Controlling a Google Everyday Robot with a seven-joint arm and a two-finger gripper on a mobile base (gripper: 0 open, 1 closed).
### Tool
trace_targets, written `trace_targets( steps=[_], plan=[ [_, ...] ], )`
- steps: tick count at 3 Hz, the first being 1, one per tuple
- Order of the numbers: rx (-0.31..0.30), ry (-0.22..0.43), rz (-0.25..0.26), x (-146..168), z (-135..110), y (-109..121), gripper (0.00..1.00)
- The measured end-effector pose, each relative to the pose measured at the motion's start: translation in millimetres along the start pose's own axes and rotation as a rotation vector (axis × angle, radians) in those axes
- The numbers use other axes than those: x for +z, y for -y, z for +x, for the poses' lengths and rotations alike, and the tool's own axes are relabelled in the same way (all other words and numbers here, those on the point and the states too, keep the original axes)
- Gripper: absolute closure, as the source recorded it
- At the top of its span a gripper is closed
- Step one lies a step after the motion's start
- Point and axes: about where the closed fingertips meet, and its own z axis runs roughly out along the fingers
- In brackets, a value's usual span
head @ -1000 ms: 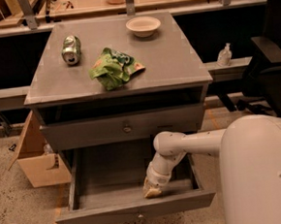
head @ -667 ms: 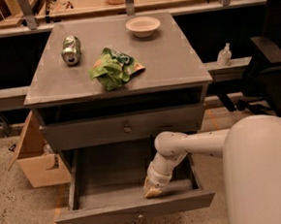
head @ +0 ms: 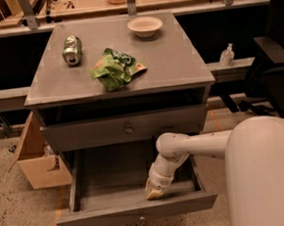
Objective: Open middle drawer
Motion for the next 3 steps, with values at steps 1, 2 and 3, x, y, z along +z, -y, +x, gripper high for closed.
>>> trace_targets(
  steps=[1, 2, 3],
  plan=[
    [0.000, 0.000, 0.000, -0.1, 0.0, 0.0, 1.00],
    [0.000, 0.000, 0.001, -0.1, 0.0, 0.0, 1.00],
    [0.000, 0.000, 0.001, 0.0, 0.0, 0.0, 1.00]
  ],
)
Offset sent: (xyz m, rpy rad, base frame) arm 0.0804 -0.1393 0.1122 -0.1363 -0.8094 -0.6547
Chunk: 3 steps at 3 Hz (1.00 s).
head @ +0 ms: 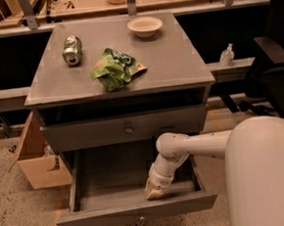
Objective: Open middle drawer
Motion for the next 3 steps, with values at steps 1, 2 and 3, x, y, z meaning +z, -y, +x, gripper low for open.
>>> trace_targets(
  steps=[1, 2, 3],
  plan=[
    [0.000, 0.000, 0.000, 0.1, 0.0, 0.0, 1.00],
    [0.000, 0.000, 0.000, 0.1, 0.0, 0.0, 1.00],
    [0.000, 0.000, 0.000, 0.0, 0.0, 0.2, 1.00]
  ],
)
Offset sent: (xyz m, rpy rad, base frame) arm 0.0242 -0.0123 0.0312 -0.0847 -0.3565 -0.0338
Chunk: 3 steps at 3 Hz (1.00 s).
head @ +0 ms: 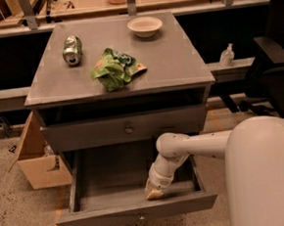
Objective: Open middle drawer
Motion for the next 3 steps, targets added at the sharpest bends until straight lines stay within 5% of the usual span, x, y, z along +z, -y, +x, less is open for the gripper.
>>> trace_targets(
  steps=[3],
  plan=[
    [0.000, 0.000, 0.000, -0.2, 0.0, 0.6, 1.00]
  ],
)
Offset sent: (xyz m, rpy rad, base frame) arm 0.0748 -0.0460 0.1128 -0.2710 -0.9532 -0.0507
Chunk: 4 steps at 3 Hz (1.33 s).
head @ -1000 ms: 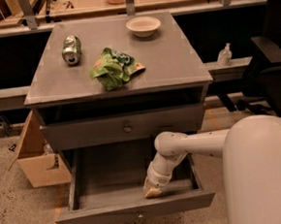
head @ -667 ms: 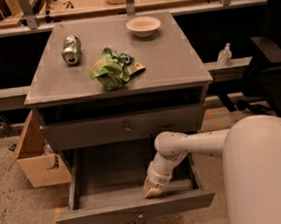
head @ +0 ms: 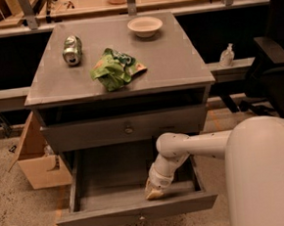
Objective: Open middle drawer
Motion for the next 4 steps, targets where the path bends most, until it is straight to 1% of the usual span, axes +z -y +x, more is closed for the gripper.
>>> trace_targets(
  steps=[1, 2, 4],
  plan=[
    [0.000, 0.000, 0.000, 0.0, 0.0, 0.1, 1.00],
    [0.000, 0.000, 0.000, 0.0, 0.0, 0.1, 0.83],
    [0.000, 0.000, 0.000, 0.2, 0.0, 0.0, 0.36]
  ],
)
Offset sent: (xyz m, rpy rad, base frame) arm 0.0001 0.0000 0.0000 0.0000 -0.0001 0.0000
